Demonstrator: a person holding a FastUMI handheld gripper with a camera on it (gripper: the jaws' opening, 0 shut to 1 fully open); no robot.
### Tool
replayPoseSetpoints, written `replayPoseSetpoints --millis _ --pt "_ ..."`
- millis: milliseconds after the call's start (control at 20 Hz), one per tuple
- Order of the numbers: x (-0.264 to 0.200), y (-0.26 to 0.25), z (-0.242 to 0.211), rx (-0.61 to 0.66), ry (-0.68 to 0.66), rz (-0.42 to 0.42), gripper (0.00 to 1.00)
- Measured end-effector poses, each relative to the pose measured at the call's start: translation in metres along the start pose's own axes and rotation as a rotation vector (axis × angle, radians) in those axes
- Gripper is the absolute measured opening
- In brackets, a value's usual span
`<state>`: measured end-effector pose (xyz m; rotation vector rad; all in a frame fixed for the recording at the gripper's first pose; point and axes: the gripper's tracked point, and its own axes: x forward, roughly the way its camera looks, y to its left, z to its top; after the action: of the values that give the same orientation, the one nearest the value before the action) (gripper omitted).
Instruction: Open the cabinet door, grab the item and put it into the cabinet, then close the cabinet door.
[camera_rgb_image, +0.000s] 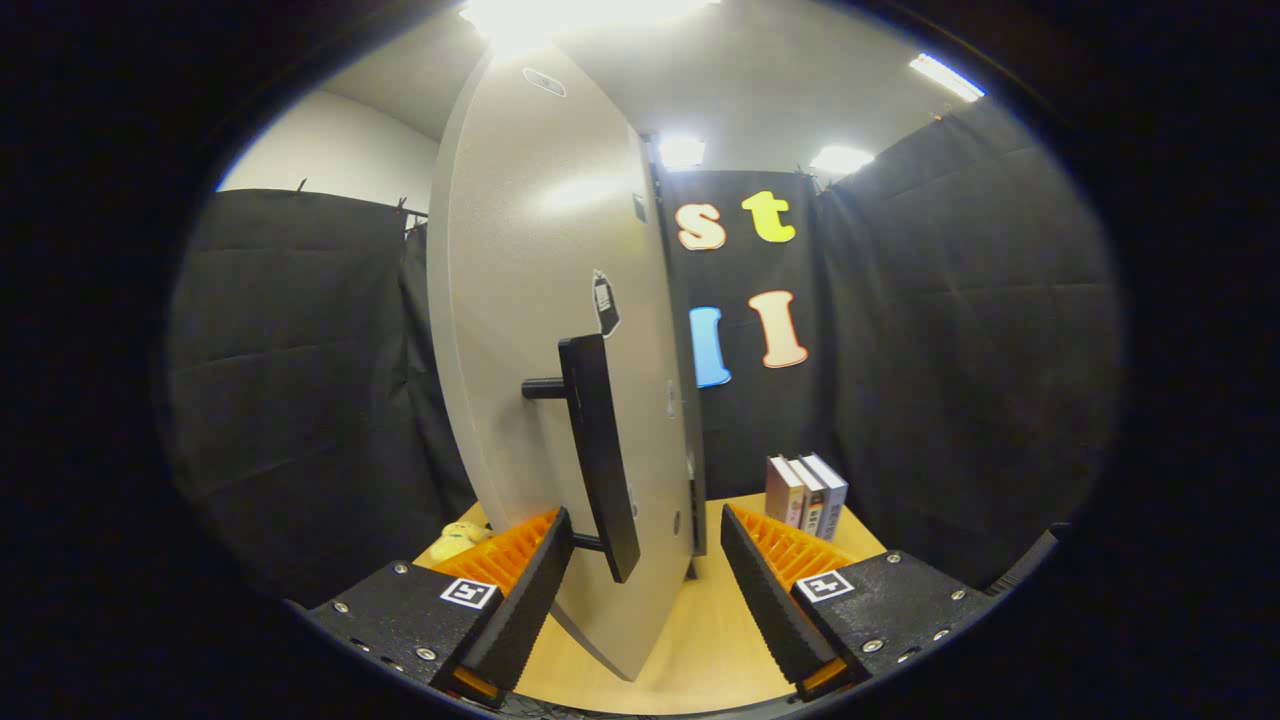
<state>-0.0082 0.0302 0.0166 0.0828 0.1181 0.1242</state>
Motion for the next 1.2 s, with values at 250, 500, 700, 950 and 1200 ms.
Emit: replayPoseSetpoints --millis 250,500,700,950,1200 --pt "0.036 0.067 -0.007 0.011 0.011 0.110 0.93" --pt "0.063 0.098 -0.001 0.012 0.015 0.164 0.94" --pt "0.080 0.122 0.006 -0.035 -0.005 0.198 0.94" --pt "0.088 0.139 0.008 -0.071 -0.036 0.222 0.95" --pt "0.095 0.157 0.002 -0.069 -0.057 0.243 0.95"
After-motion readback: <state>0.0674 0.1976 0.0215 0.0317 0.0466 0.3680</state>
